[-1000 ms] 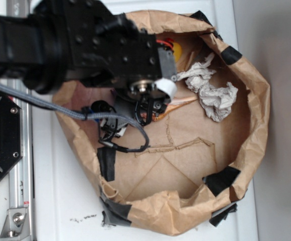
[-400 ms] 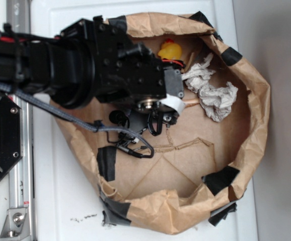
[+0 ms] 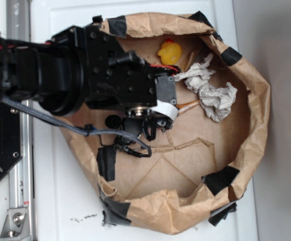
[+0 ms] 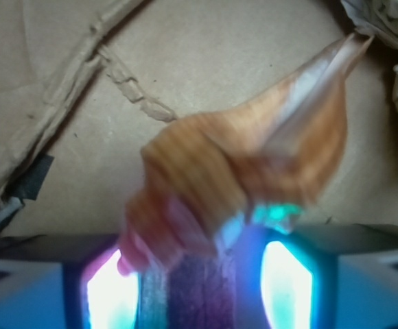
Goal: Grab the wood chip.
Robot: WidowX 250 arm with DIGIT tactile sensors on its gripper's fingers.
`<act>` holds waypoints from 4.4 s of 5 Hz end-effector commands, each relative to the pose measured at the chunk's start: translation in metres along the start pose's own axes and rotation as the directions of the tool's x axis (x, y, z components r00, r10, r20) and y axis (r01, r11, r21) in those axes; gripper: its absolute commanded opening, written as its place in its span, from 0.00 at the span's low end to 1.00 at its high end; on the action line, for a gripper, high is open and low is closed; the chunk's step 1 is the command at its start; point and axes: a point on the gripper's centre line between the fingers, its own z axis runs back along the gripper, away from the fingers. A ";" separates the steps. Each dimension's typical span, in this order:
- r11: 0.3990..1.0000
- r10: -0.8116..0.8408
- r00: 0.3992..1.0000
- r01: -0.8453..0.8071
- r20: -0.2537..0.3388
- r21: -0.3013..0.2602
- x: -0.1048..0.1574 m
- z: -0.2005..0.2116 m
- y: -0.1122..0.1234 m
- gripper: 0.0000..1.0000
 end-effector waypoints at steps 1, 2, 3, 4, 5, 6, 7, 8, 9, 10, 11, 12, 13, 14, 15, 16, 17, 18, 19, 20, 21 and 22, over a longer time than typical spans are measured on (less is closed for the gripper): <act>1.000 0.003 1.000 -0.004 -0.010 -0.023 -0.005 -0.002 -0.011 0.00; 0.999 0.028 1.000 -0.028 0.012 -0.028 -0.008 0.009 -0.010 0.00; 0.998 0.056 0.997 -0.053 0.050 -0.044 -0.009 0.023 -0.007 0.00; 0.995 0.089 0.994 -0.086 0.060 -0.051 -0.007 0.032 -0.001 0.00; 0.987 0.155 0.982 -0.150 0.109 -0.056 0.001 0.067 0.013 0.00; 0.975 0.219 0.961 -0.209 0.167 -0.076 0.022 0.117 0.022 0.00; 0.972 0.231 0.959 -0.220 0.165 -0.084 0.033 0.135 0.020 0.00; 0.976 0.214 0.965 -0.206 0.153 -0.068 0.042 0.139 0.013 0.00; 0.972 0.225 0.968 -0.215 0.108 -0.098 0.026 0.125 0.012 1.00; 0.959 0.252 0.967 -0.243 0.044 -0.143 -0.008 0.101 0.005 1.00; 0.951 0.265 0.964 -0.266 -0.030 -0.158 -0.028 0.077 0.001 1.00; 0.947 0.273 0.960 -0.280 -0.064 -0.159 -0.034 0.066 0.003 1.00; 0.944 0.278 0.956 -0.290 -0.094 -0.155 -0.031 0.053 0.002 1.00; 0.949 0.255 0.960 -0.271 -0.116 -0.158 -0.030 0.046 -0.005 1.00; 0.959 0.240 0.965 -0.252 -0.103 -0.128 -0.028 0.038 -0.007 1.00; 0.957 0.263 0.962 -0.269 -0.069 -0.106 -0.031 0.019 -0.003 1.00; 0.953 0.269 0.958 -0.280 -0.104 -0.117 -0.036 0.011 -0.005 1.00; 0.948 0.277 0.953 -0.291 -0.118 -0.125 -0.040 0.010 -0.005 1.00; 0.944 0.293 0.950 -0.306 -0.109 -0.127 -0.043 0.012 -0.005 0.00; 0.942 0.301 0.948 -0.312 -0.103 -0.124 -0.044 0.015 -0.003 0.00; 0.943 0.300 0.949 -0.311 -0.100 -0.122 -0.044 0.016 -0.003 0.00; 0.944 0.298 0.949 -0.308 -0.101 -0.115 -0.043 0.016 -0.004 0.00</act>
